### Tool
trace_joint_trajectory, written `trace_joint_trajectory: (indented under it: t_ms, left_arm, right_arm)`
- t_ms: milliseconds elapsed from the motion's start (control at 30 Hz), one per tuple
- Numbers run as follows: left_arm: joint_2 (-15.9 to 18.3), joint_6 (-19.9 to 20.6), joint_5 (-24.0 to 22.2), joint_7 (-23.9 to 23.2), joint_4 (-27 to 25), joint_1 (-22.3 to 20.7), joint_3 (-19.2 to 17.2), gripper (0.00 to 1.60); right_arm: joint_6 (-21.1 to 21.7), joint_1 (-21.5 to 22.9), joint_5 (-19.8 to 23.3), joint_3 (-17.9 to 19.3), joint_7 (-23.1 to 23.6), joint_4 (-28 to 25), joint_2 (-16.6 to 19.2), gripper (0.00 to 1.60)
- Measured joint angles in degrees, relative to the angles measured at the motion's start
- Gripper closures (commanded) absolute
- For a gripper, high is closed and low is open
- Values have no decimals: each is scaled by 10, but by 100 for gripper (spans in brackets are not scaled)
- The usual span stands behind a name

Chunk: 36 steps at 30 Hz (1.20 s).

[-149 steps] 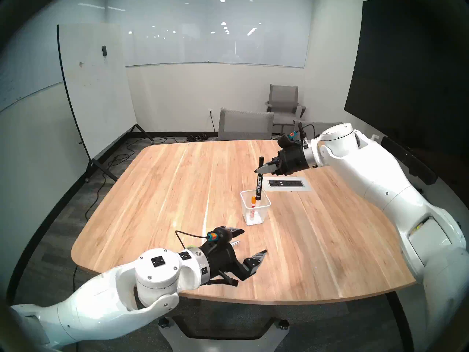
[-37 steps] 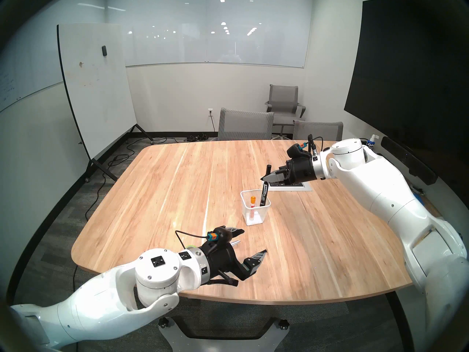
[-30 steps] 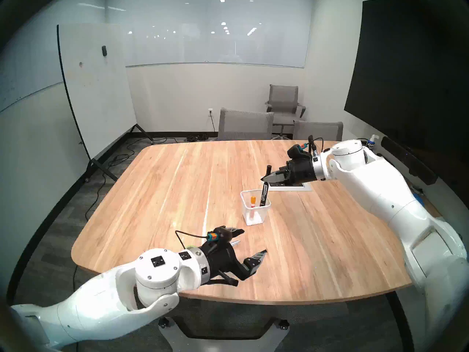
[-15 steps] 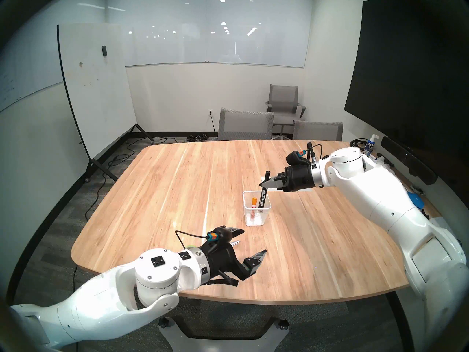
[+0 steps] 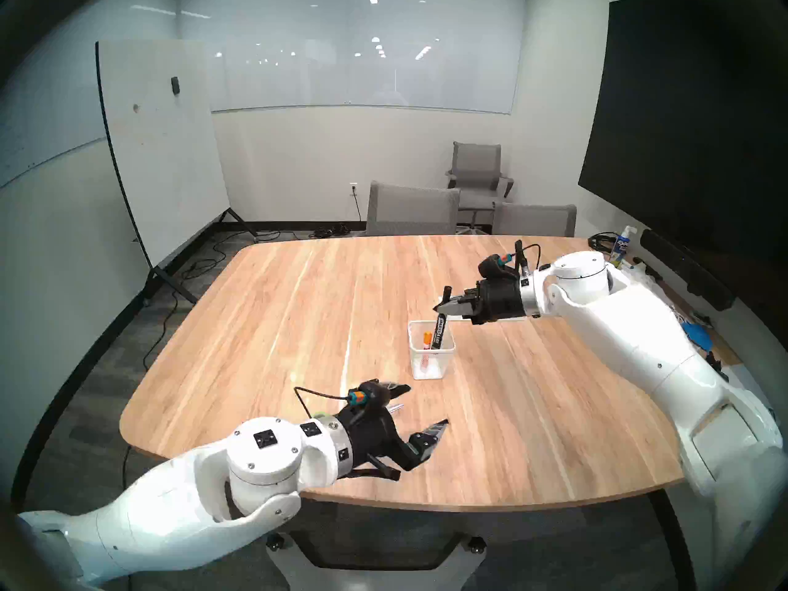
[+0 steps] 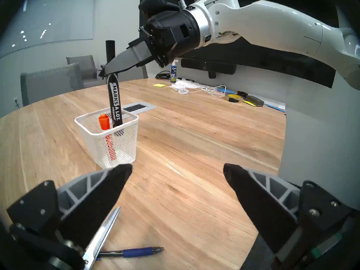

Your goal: Place the pen, the marker, and the scissors into the pen holder

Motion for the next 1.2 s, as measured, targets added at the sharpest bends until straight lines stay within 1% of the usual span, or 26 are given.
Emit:
trace_joint_trajectory:
  t_ms: [533, 1200]
  left_arm:
    - [0, 0, 0, 0, 0, 0, 0, 0]
    - [0, 0, 0, 0, 0, 0, 0, 0]
  right_arm:
    - [-17, -5, -7, -3, -21, -2, -12, 160]
    - [-29, -9, -39, -10, -15, -2, -7, 160]
